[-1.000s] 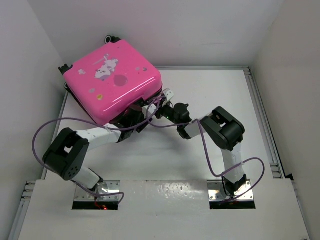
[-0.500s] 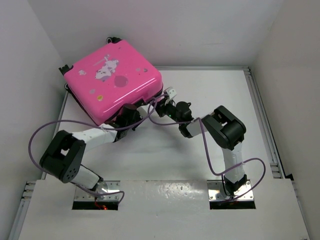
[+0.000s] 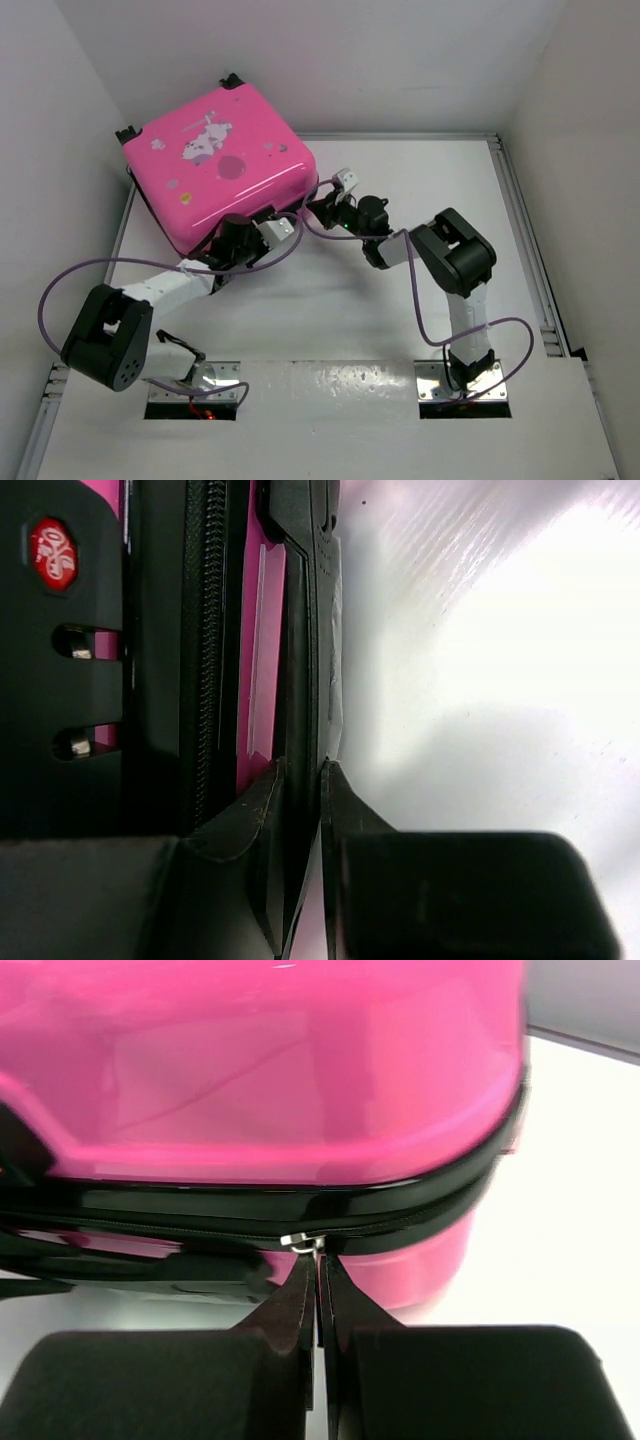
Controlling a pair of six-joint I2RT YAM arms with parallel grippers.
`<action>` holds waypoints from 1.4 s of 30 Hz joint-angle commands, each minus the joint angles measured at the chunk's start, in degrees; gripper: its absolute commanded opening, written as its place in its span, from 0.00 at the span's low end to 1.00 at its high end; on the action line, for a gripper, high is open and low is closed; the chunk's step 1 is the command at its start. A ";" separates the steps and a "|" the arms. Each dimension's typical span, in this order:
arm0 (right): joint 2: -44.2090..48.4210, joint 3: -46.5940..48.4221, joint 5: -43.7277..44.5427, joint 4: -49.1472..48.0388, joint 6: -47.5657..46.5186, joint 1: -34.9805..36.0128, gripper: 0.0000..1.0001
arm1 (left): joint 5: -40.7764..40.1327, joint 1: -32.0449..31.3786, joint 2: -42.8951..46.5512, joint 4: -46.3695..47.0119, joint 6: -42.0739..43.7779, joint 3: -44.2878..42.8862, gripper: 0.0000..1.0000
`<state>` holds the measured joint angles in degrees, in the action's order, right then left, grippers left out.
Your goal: Pack the luggage
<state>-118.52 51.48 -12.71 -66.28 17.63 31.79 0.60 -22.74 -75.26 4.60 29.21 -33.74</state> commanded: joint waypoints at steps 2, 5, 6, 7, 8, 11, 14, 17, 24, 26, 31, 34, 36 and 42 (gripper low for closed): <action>0.66 1.96 8.93 3.00 -3.83 -7.61 0.00 | -10.18 5.77 0.12 -12.07 0.67 2.19 0.00; 2.32 1.60 8.32 4.32 -4.18 -9.98 0.00 | -10.18 7.09 -2.33 -12.07 0.67 0.09 0.00; 2.33 1.43 7.53 5.19 -4.35 -10.25 0.00 | -9.66 7.62 -2.86 -12.07 0.67 0.07 0.00; 2.41 1.95 7.52 5.55 -5.05 -10.95 0.00 | -9.65 7.62 -3.48 -12.07 0.67 -0.80 0.00; 1.55 2.30 7.44 6.24 -5.23 -11.74 0.00 | -9.65 7.62 -4.01 -12.07 0.67 -1.67 0.00; -1.97 7.56 7.08 7.04 -6.54 -12.80 0.00 | -9.13 7.62 -5.94 -12.07 0.67 -3.00 0.00; -6.88 13.95 7.52 7.39 -7.26 -13.68 0.00 | -9.13 7.62 -8.14 -12.07 0.67 -4.93 0.00; -11.98 21.51 7.09 7.66 -6.47 -14.74 0.00 | -9.13 7.62 -9.81 -12.07 1.20 -6.25 0.00; -25.08 40.86 7.17 8.62 -6.82 -14.65 0.00 | -9.13 7.62 -14.64 -12.07 1.20 -10.20 0.00; -28.06 44.12 6.74 9.41 -6.21 -14.65 0.00 | -9.65 7.62 -15.70 -12.07 1.20 -11.09 0.00; -36.85 58.98 4.63 12.22 -4.10 -14.04 0.00 | -9.65 7.62 -17.20 -12.60 0.67 -13.37 0.00; -39.58 64.69 3.49 13.10 -3.57 -13.77 0.00 | -9.13 7.62 -17.90 -12.60 0.67 -14.60 0.00; -39.60 64.62 3.22 12.24 -3.21 -13.60 0.00 | -9.13 7.62 -18.42 -12.60 0.06 -15.13 0.00; -25.12 42.62 1.99 5.13 -2.78 -15.08 0.54 | 0.51 7.62 -11.68 -11.82 -4.51 -16.45 0.59</action>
<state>-152.07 102.43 -15.53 -56.82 15.31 21.17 2.57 -19.81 -89.54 -2.20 25.04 -50.48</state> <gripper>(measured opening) 0.486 0.495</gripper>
